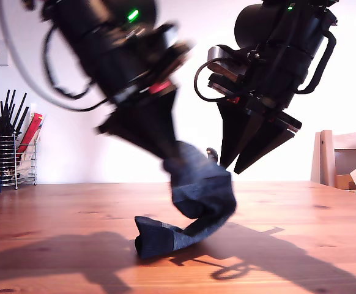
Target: Fold the socks in front of you. After folding them, place them to the right side.
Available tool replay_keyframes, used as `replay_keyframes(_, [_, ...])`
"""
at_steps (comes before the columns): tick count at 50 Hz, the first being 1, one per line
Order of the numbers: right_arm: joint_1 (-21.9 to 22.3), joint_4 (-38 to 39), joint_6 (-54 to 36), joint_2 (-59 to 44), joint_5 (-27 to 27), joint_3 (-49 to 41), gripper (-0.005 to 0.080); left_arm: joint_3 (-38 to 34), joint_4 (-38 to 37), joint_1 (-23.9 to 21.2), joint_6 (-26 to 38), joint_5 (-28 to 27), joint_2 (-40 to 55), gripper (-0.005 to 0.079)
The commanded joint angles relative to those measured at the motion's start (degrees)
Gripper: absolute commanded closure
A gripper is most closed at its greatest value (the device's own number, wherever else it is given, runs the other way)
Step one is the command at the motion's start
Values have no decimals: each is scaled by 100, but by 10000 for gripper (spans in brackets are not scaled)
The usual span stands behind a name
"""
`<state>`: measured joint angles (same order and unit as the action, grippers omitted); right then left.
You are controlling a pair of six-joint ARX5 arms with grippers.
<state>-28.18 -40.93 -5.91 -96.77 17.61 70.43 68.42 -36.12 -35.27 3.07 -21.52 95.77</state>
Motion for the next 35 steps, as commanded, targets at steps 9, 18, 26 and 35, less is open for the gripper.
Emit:
replay_keyframes(9, [-192, 234, 13, -133, 48, -61, 522, -81, -251, 66, 223, -374, 505, 766])
replay_keyframes(18, [-299, 481, 13, -133, 44, -61, 522, -81, -404, 105, 326, -367, 905, 766])
replay_keyframes(26, [-363, 761, -2, -133, 90, -61, 523, -81, -457, 195, 365, -352, 1099, 766])
replay_keyframes(35, [-369, 1123, -2, -308, 232, -61, 525, -81, -575, 284, 455, -358, 1108, 766])
